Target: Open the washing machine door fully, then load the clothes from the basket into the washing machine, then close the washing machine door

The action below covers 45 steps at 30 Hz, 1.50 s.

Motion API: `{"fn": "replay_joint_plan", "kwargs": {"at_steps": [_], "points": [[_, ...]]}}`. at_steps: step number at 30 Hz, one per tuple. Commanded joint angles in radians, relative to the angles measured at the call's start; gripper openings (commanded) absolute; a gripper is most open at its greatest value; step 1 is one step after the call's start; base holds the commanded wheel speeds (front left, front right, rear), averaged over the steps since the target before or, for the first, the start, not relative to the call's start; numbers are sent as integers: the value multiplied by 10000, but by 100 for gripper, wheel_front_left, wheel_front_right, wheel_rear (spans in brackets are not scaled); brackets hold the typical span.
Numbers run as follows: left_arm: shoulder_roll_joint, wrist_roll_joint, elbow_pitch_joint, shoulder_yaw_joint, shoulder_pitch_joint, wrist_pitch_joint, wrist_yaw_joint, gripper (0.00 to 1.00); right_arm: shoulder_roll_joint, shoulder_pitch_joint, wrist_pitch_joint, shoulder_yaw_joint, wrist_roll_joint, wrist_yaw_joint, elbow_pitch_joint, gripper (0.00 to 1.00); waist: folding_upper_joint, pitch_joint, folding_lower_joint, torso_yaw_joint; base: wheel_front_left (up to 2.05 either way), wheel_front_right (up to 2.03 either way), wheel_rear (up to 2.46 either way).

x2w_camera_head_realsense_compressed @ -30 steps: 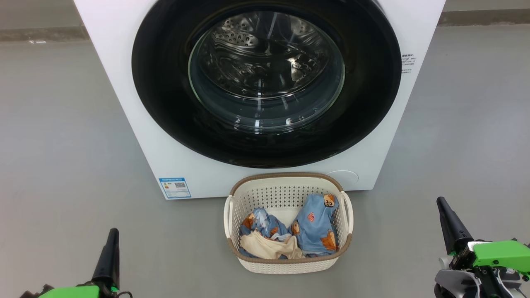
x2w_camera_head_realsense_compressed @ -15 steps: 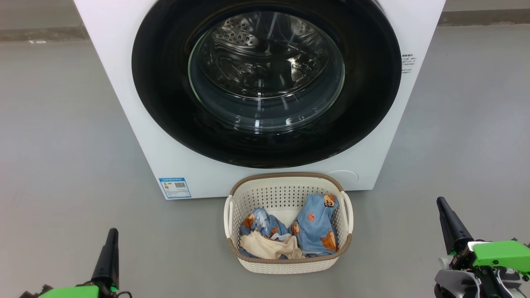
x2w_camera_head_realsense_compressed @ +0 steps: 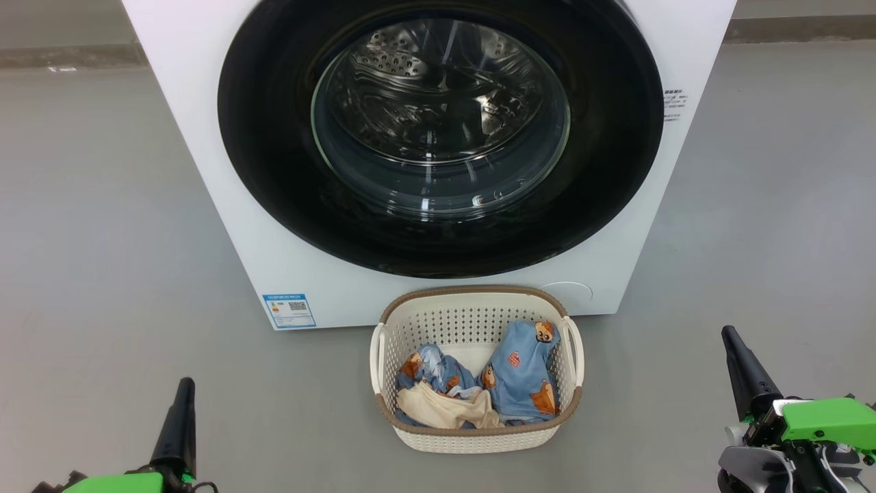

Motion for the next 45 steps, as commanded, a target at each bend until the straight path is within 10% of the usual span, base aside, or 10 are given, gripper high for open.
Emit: {"fn": "replay_joint_plan", "kwargs": {"at_steps": [1, 45], "points": [[108, 145, -284, 365, -406, 76, 30, 0, -223, -373, -45, 183, 66, 48, -295, 0, 0, 0, 0, 0, 0, 0, 0], [26, 239, -284, 474, -405, 165, 43, 0, -233, -373, -56, 196, 77, 48, -298, 0, 0, 0, 0, 0, 0, 0, 0]]}}
